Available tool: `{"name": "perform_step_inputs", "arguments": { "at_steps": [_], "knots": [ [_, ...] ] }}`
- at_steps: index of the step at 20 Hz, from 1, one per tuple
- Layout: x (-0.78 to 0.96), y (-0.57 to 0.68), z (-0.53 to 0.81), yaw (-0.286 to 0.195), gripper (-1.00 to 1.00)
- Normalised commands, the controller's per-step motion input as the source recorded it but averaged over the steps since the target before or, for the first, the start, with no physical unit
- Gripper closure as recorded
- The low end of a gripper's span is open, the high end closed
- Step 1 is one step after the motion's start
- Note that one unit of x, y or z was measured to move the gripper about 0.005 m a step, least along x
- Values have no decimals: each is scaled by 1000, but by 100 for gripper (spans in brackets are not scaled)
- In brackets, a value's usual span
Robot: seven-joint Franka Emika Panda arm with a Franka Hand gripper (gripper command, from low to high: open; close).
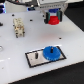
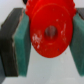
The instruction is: Insert the blue gear onto the right peg, followed by the red gear
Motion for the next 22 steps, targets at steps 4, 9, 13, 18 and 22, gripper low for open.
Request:
{"name": "perform_step_inputs", "arguments": {
  "at_steps": [4, 9, 13, 18, 22],
  "knots": [
    [832, -129, 239, 0, 100],
    [802, -194, 172, 0, 100],
    [770, -247, 122, 0, 100],
    [745, -235, 70, 0, 100],
    [640, -186, 1, 0, 100]
  ]
}}
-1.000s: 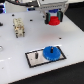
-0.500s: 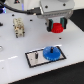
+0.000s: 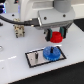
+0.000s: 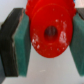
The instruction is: Insert the blue gear onto the right peg, followed by the red gear
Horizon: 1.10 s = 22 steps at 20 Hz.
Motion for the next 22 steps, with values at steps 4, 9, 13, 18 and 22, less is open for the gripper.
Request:
{"name": "perform_step_inputs", "arguments": {
  "at_steps": [4, 9, 13, 18, 22],
  "knots": [
    [486, -167, -5, 0, 100],
    [324, -99, -94, 0, 100],
    [135, 1, -77, 0, 100],
    [53, 18, 106, 0, 100],
    [-1, -1, 199, 0, 100]
  ]
}}
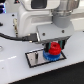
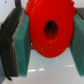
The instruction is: Insert the blue gear onto the right peg, followed by the red gear
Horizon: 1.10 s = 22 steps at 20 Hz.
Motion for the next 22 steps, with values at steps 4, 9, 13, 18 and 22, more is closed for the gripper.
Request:
{"name": "perform_step_inputs", "arguments": {
  "at_steps": [4, 9, 13, 18, 22],
  "knots": [
    [107, 76, 374, 0, 100],
    [91, -9, -22, 0, 100],
    [116, -103, -91, 0, 100],
    [126, -65, -183, 0, 100],
    [96, 1, -22, 0, 100]
  ]
}}
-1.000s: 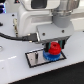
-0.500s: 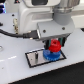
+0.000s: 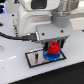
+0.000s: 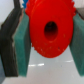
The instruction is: Insert the blue gear onto the right peg, followed by the red gear
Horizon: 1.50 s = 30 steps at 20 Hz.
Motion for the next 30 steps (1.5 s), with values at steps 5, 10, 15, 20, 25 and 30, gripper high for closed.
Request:
{"name": "perform_step_inputs", "arguments": {
  "at_steps": [5, 10, 15, 20, 25, 30],
  "knots": [
    [98, 59, 56, 0, 100],
    [102, 123, -64, 0, 100],
    [44, 96, -122, 0, 100],
    [55, 117, 1, 0, -100],
    [-2, 99, 245, 0, -100],
    [-8, 109, 469, 0, -100]
  ]
}}
